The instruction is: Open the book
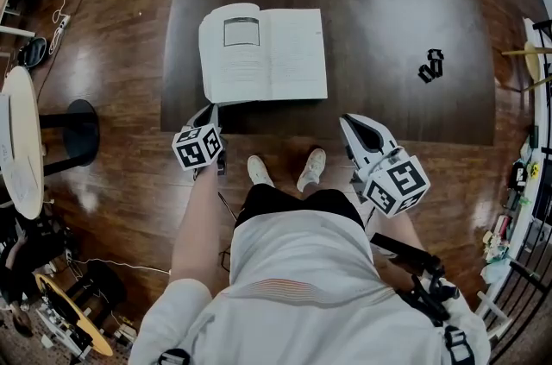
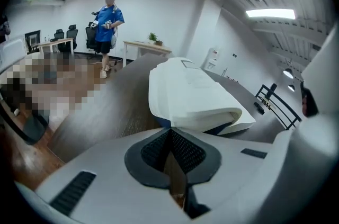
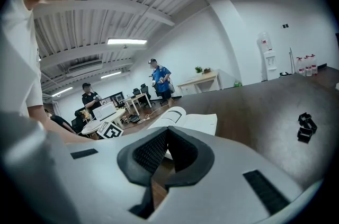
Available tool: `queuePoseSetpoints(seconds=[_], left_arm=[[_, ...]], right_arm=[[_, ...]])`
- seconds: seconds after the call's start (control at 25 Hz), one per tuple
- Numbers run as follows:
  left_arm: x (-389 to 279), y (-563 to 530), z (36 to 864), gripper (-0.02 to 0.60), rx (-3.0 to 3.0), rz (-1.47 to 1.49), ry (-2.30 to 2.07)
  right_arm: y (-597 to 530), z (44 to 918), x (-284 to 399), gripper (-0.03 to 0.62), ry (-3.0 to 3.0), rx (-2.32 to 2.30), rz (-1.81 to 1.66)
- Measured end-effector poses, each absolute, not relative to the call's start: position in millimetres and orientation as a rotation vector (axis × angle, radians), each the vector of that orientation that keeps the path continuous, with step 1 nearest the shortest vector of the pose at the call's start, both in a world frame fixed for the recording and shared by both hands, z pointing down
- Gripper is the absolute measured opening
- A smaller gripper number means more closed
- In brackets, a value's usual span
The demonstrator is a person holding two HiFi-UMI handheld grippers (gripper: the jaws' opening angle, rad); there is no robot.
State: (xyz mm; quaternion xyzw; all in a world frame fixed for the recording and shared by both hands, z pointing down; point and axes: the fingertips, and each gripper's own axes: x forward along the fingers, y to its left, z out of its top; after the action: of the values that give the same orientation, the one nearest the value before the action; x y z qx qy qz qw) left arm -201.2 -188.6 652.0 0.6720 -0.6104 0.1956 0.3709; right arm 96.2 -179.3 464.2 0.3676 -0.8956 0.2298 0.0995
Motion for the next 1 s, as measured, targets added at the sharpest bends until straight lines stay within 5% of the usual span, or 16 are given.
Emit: queuePoseSetpoints(seconds=[1.0], left_arm=[[-212.5, -178.1, 662.3, 0.029, 1.658, 0.439, -1.572]], right_arm=[[-182.8, 462.9, 90.8, 0.0, -2.648, 1.078, 0.677]])
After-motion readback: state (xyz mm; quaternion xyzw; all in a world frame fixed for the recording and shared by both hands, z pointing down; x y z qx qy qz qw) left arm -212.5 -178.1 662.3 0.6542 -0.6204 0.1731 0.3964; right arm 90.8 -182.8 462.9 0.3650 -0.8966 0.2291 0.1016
